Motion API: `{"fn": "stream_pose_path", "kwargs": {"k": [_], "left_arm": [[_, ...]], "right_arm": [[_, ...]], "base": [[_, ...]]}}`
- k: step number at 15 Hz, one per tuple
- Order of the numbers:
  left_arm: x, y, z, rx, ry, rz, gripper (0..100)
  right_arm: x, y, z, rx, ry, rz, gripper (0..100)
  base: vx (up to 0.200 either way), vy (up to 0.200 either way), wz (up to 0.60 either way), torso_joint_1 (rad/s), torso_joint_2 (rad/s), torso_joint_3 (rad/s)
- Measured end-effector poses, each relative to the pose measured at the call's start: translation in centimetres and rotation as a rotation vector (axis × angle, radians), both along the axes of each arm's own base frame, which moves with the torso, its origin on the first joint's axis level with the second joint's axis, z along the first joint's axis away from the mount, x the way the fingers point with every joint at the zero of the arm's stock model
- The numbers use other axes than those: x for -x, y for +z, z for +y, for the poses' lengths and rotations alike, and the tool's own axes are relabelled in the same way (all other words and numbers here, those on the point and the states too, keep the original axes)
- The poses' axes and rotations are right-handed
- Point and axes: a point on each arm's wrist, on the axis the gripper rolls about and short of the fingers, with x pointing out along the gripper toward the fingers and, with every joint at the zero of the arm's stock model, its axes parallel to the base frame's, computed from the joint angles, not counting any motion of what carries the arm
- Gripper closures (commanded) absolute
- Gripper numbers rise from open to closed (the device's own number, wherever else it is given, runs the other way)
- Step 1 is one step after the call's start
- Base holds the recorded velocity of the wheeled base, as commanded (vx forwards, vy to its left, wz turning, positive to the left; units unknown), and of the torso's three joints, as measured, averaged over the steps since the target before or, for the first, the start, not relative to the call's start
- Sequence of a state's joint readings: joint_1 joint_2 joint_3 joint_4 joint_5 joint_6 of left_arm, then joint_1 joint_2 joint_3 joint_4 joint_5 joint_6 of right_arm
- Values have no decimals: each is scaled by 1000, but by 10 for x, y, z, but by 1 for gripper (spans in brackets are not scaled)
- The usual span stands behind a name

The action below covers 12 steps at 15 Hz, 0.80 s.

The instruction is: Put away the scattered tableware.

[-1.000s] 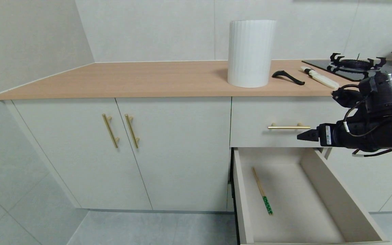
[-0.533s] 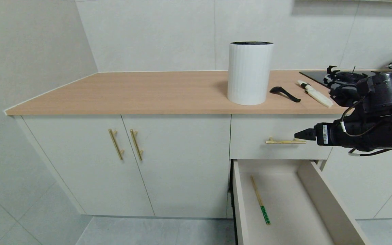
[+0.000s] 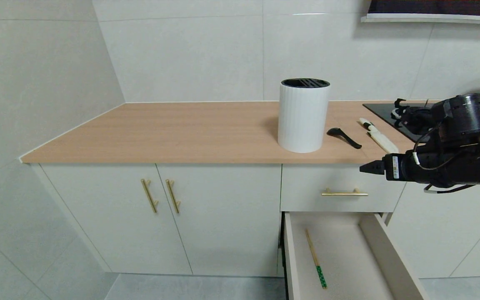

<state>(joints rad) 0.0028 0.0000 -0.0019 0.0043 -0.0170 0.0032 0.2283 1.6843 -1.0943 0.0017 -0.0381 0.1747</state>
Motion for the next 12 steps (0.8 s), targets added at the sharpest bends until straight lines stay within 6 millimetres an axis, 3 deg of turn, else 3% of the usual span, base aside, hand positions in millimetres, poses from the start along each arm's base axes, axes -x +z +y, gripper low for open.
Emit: {"fn": "stream_pose_path", "kwargs": {"k": [4, 8, 12], "left_arm": [[0, 0, 0, 0, 0, 0, 0], [0, 0, 0, 0, 0, 0, 0], [0, 0, 0, 0, 0, 0, 0]], "right_arm": [[-2, 0, 0, -3, 0, -12, 0], [-14, 2, -7, 22, -4, -101, 0], [-58, 8, -14, 20, -18, -301, 0]], "base": [[0, 0, 0, 198, -456, -270], [0, 0, 0, 43, -95, -54], [0, 0, 0, 0, 0, 0]]}}
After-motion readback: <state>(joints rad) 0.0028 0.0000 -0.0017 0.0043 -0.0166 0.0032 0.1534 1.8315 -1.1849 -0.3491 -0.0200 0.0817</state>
